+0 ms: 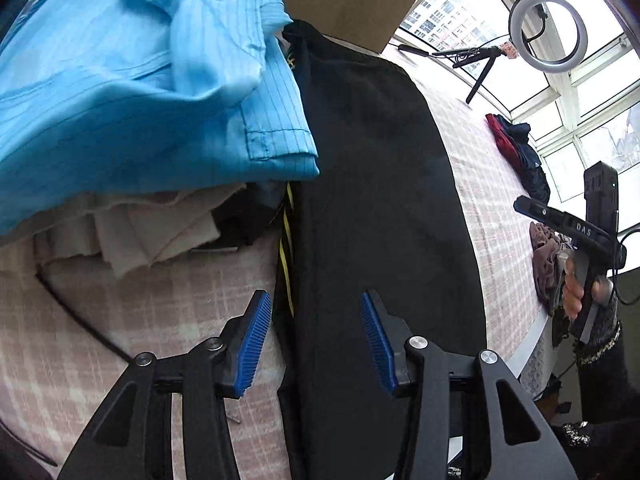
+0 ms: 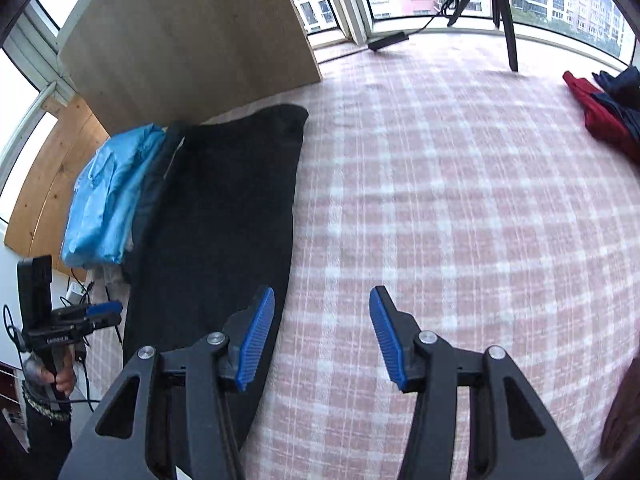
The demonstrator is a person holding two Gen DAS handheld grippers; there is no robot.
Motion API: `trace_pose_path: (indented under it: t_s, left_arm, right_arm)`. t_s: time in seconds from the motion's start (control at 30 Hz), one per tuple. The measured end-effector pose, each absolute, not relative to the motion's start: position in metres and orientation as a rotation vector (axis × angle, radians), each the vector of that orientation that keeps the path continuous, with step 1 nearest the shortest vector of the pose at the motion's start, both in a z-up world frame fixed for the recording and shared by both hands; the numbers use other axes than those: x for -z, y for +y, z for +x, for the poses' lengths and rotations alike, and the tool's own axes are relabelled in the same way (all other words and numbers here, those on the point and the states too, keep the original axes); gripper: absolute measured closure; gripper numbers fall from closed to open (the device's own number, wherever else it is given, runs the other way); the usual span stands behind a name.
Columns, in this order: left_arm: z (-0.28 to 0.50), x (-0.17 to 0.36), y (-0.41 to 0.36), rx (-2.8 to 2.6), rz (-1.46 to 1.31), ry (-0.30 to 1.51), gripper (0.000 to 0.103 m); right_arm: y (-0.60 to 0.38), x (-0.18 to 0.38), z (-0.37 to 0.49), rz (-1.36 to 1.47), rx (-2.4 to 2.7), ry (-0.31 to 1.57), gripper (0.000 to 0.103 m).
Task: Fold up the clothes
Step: 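Grasp the folded shorts waistband with the left gripper while the right gripper grasps the other end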
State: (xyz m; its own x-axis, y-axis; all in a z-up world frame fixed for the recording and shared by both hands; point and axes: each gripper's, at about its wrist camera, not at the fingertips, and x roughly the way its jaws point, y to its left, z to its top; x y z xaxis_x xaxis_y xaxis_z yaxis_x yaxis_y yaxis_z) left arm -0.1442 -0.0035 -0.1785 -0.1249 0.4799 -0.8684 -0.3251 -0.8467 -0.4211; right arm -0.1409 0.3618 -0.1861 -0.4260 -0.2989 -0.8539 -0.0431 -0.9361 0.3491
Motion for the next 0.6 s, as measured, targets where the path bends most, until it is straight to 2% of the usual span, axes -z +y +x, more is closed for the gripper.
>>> trace_pose_path:
  t_s: [0.33,0.6]
  left_arm:
    - [-0.161,0.191,0.01,-2.04,-1.702,-0.119,0.058]
    - [-0.168,0.196,0.016,-2.024,-1.71,-0.128,0.058]
  right_arm:
    - [0.325,0.238,-0.165,1.583,2.322,-0.436,0.054]
    - [0.318,0.25,-0.18,1.533,2.26,-0.435,0.054]
